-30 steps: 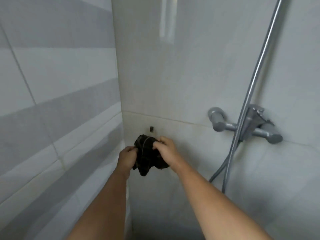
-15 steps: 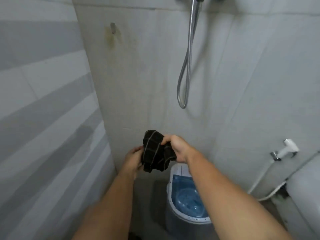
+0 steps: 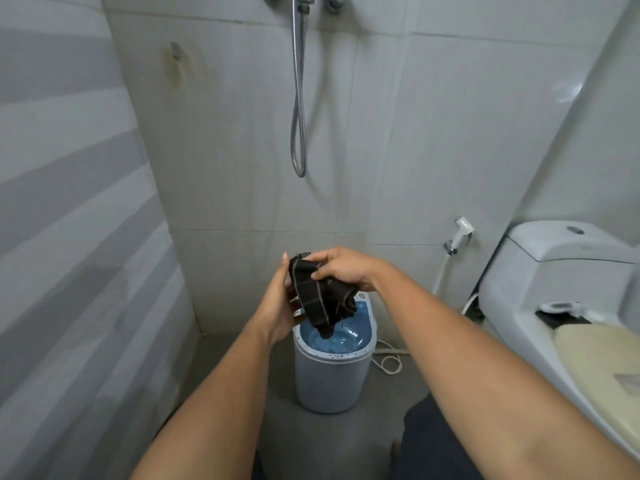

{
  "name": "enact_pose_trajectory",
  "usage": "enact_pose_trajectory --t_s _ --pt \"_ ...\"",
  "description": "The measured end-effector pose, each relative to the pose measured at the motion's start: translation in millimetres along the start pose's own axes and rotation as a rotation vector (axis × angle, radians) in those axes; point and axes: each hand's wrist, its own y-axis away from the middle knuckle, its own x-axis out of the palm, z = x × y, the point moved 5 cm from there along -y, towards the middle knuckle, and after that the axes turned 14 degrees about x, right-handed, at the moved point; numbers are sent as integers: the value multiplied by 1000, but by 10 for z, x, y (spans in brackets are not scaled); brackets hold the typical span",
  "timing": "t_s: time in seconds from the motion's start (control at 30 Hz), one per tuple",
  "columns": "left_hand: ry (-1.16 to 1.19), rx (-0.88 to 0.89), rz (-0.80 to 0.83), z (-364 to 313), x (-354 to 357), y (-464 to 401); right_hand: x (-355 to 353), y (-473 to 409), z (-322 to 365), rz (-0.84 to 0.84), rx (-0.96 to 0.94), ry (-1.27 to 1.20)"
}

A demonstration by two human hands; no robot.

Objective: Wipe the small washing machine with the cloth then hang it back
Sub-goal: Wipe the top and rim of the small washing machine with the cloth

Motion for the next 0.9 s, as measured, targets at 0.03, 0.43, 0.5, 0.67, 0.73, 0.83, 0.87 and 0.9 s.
enact_pose_trajectory --t_s 0.03,0.43,0.5,0.67,0.73,0.83,0.87,0.9 --pt "-16 18 19 -11 36 41 -20 28 18 -46 -31 72" --pt "-100 116 2 45 169 -28 -515 229 -187 -468 -130 223" --pt "-126 98 -3 56 169 -111 -583 132 -390 -382 -69 107" --pt "-45 -17 -25 152 151 -289 -646 -3 -897 -329 90 -118" --pt "-10 -86 17 232 192 -342 -662 -119 -1100 -454 104 -184" --pt "6 -112 31 302 310 -369 -644 -221 -1321 -716 148 -138" --pt "20 -110 5 319 341 -377 -622 -222 -1355 -764 129 -166" --pt "39 -108 -27 337 363 -393 -584 -223 -1376 -748 98 -217"
